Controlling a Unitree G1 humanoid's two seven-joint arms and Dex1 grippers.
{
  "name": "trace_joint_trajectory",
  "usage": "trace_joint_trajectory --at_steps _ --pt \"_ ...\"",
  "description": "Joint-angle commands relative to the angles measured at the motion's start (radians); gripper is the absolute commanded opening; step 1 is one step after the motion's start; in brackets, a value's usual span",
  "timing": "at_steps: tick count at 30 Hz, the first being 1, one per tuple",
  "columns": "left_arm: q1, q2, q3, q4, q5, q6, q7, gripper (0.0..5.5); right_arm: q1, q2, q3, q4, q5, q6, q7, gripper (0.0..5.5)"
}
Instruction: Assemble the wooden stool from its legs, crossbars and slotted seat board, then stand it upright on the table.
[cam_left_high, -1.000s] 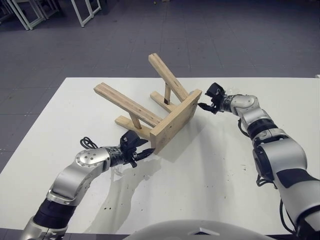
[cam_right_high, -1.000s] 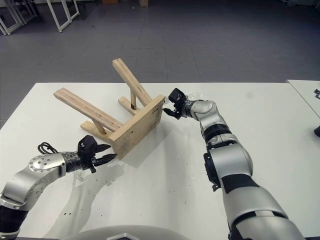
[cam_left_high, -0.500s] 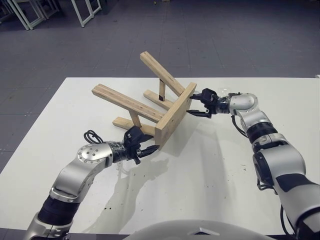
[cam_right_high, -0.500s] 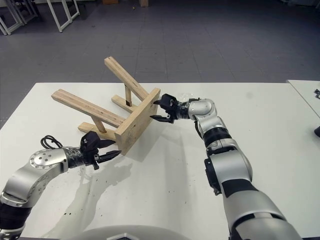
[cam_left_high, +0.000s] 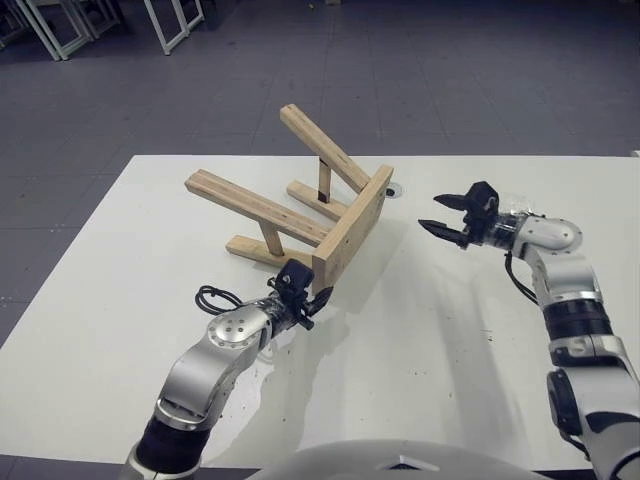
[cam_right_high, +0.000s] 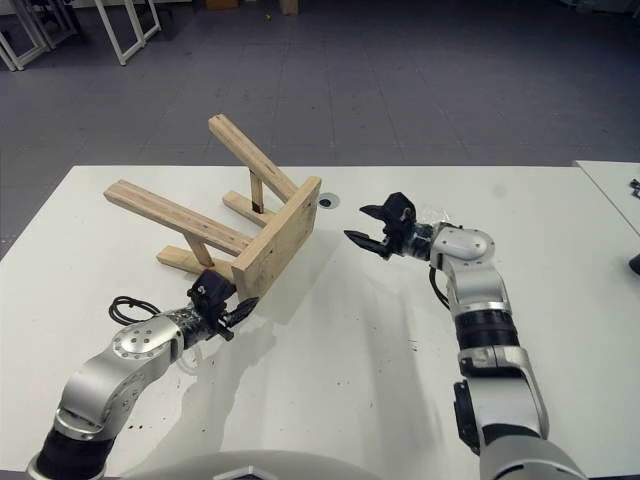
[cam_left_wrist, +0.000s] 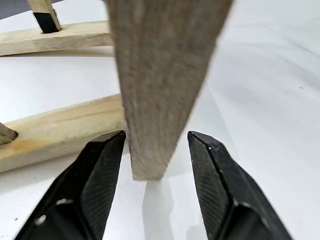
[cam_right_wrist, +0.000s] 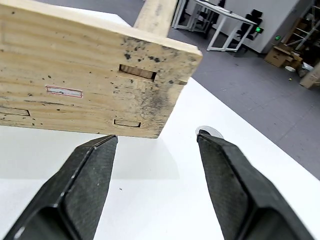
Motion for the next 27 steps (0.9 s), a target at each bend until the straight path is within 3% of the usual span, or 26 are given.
trace_joint_trajectory --at_steps 1,5,9,12,14,18,21,23,27 --pt "-0.053 -0.091 0.024 0.09 0.036 0.009 0.082 2.29 0.128 -0.006 -0.028 -0.187 0.047 0.129 -0.065 2.95" --pt "-0.089 -0.202 0.133 0.12 -0.056 0.06 0.094 1.66 0.187 -0.004 -0.039 -0.268 0.067 0.195 -0.119 2.95" --pt "-0.251 -0.348 0.396 0.1 -0.297 0.195 0.118 1.62 0.215 -0.016 -0.044 -0.271 0.079 0.21 -0.151 2.95" --pt "-0.491 -0.503 0.653 0.121 -0.594 0.256 0.317 1.56 0.235 -0.02 -0.042 -0.26 0.079 0.207 -0.163 2.95" --pt "-0.616 -0.599 0.735 0.144 -0.801 0.18 0.502 1.5 0.234 -0.02 -0.039 -0.25 0.079 0.206 -0.166 2.95" --pt "-0.782 -0.704 0.802 0.156 -1.095 -0.094 0.81 1.31 0.238 -0.026 -0.035 -0.243 0.078 0.208 -0.165 2.95" --pt "-0.783 -0.754 0.805 0.16 -1.239 -0.344 1.081 1.31 0.235 -0.032 -0.035 -0.238 0.076 0.208 -0.163 2.95" --pt "-0.752 -0.743 0.809 0.179 -1.232 -0.486 1.234 1.31 0.226 -0.035 -0.035 -0.231 0.074 0.209 -0.162 2.95" --pt "-0.705 -0.664 0.733 0.201 -1.284 -0.619 1.346 1.31 0.233 -0.033 -0.03 -0.239 0.072 0.209 -0.165 2.95"
